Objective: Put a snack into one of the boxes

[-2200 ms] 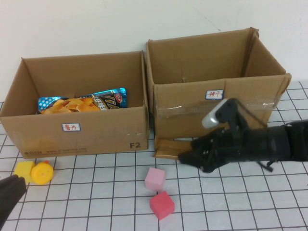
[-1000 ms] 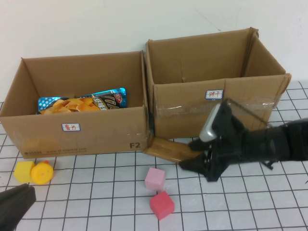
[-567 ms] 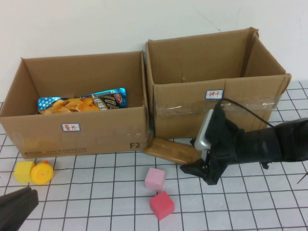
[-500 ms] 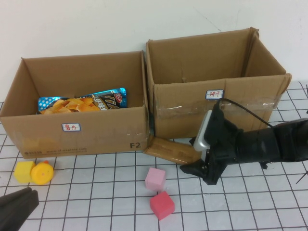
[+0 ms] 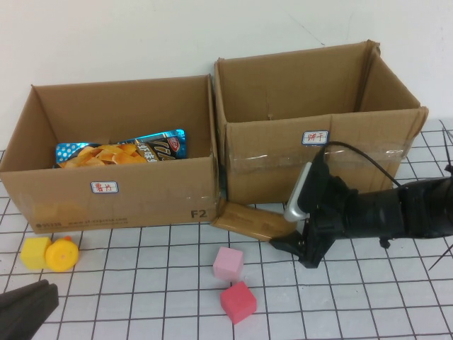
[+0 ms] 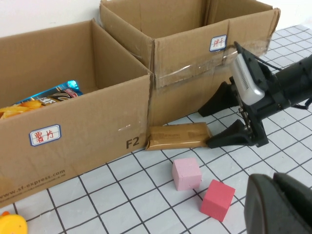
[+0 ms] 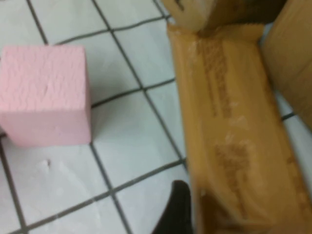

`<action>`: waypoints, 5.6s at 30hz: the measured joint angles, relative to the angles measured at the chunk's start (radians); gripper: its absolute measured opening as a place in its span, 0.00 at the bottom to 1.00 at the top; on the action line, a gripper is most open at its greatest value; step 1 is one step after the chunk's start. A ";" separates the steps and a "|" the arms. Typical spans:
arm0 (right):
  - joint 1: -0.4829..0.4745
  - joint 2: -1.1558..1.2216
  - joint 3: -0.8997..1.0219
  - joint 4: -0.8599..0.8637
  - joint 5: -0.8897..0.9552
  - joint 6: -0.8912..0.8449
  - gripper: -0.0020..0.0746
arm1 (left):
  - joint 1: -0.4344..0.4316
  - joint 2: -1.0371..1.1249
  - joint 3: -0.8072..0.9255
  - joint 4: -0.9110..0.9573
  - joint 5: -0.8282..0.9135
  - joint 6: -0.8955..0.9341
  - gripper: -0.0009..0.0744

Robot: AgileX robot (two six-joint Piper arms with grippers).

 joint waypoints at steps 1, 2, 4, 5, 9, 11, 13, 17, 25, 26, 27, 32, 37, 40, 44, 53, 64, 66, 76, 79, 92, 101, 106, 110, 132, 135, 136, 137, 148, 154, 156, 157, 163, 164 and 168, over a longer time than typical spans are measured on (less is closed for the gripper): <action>0.000 0.007 0.000 0.000 0.000 -0.002 0.84 | 0.000 0.000 0.000 0.000 0.000 0.000 0.01; 0.000 0.012 0.000 0.000 0.000 -0.002 0.84 | 0.000 0.000 0.000 0.000 0.002 0.000 0.01; 0.000 0.020 0.000 0.000 0.000 -0.003 0.84 | 0.000 0.000 0.000 0.000 0.004 0.000 0.01; 0.000 0.025 0.000 0.002 0.000 -0.003 0.84 | 0.000 0.000 0.000 0.000 0.006 0.000 0.01; 0.000 0.036 -0.002 0.004 0.009 -0.003 0.84 | 0.000 0.000 0.000 0.000 0.010 0.000 0.01; 0.000 0.045 -0.007 0.006 0.021 -0.003 0.84 | 0.000 0.000 0.000 0.002 0.010 0.000 0.01; 0.000 0.053 -0.008 0.011 0.036 -0.003 0.83 | 0.000 0.000 0.000 0.002 0.010 0.000 0.01; 0.000 0.061 -0.009 0.017 0.057 0.007 0.83 | 0.000 0.000 0.000 0.002 0.012 0.000 0.01; 0.000 0.074 -0.009 0.017 0.141 0.106 0.72 | 0.000 0.000 0.000 0.002 0.016 0.000 0.01; 0.000 0.074 -0.009 0.017 0.161 0.115 0.70 | 0.000 0.000 0.000 0.002 0.016 0.000 0.01; 0.000 0.074 -0.009 0.017 0.176 0.119 0.69 | 0.000 0.000 0.000 0.002 0.016 0.000 0.01; 0.000 0.074 -0.009 0.015 0.184 0.125 0.66 | 0.000 0.000 0.000 0.002 0.016 0.000 0.01; 0.000 0.074 -0.009 0.013 0.136 0.125 0.66 | 0.000 0.000 0.000 0.002 0.016 0.000 0.01; 0.000 0.074 -0.009 0.013 0.130 0.126 0.67 | 0.000 0.000 0.000 0.002 0.016 0.000 0.01; 0.007 0.074 -0.009 0.013 0.126 0.126 0.72 | 0.000 0.000 0.000 0.002 0.016 0.006 0.01; 0.026 0.068 -0.009 -0.022 0.072 0.124 0.75 | 0.000 0.000 0.000 0.002 0.016 0.006 0.01; 0.026 0.063 -0.013 -0.036 0.068 0.151 0.64 | 0.000 0.000 0.000 0.002 0.016 0.006 0.01; 0.026 0.050 -0.013 -0.060 0.060 0.176 0.64 | 0.000 0.000 0.000 0.002 0.016 0.006 0.01; 0.027 -0.048 -0.009 -0.318 0.057 0.419 0.63 | 0.000 0.000 0.000 0.008 0.016 0.004 0.01; 0.027 -0.066 -0.009 -0.406 0.116 0.489 0.63 | 0.000 0.000 0.000 0.010 0.016 0.004 0.01; 0.027 -0.076 -0.009 -0.557 0.356 0.600 0.63 | 0.000 0.000 0.000 0.013 0.064 0.005 0.01; 0.027 -0.136 -0.073 -0.574 0.463 0.606 0.63 | 0.000 0.000 0.000 0.013 0.085 0.008 0.01; 0.027 -0.201 -0.187 -0.578 0.489 0.607 0.63 | 0.000 0.000 0.000 0.013 0.087 0.008 0.01; 0.027 -0.247 -0.294 -0.578 0.379 0.607 0.63 | 0.000 0.000 0.000 0.013 0.089 0.008 0.01; 0.027 -0.157 -0.395 -0.046 -0.412 0.400 0.75 | 0.000 0.000 0.000 0.013 0.076 0.008 0.01; 0.027 -0.157 -0.395 -0.028 -0.412 0.396 0.77 | 0.000 0.000 0.000 0.013 0.076 0.008 0.01; 0.027 -0.157 -0.395 -0.020 -0.412 0.395 0.77 | 0.000 0.000 0.000 0.013 0.071 0.008 0.01; 0.027 -0.162 -0.395 -0.013 -0.404 0.394 0.76 | 0.000 0.000 0.000 0.013 0.062 0.008 0.01; 0.028 -0.395 -0.393 -0.353 -0.005 0.639 0.06 | 0.000 0.000 0.000 0.139 -0.275 0.026 0.01; 0.030 -0.504 -0.395 -0.940 0.242 1.133 0.03 | 0.000 0.000 0.000 0.588 -0.373 -0.324 0.01; 0.030 -0.531 -0.395 -1.135 0.339 1.306 0.03 | 0.000 0.000 0.000 0.755 -0.363 -0.515 0.01; 0.030 -0.545 -0.395 -1.227 0.385 1.391 0.03 | 0.000 0.000 0.000 0.848 -0.350 -0.626 0.01; 0.030 -0.691 -0.270 -1.532 0.430 1.651 0.03 | 0.000 -0.046 0.000 1.169 -0.286 -1.014 0.01; 0.030 -0.721 -0.238 -1.545 0.420 1.669 0.03 | -0.001 -0.066 0.000 1.172 -0.286 -1.025 0.01; 0.030 -0.869 -0.066 -1.548 0.358 1.697 0.03 | -0.022 -0.133 0.000 1.104 -0.275 -0.986 0.01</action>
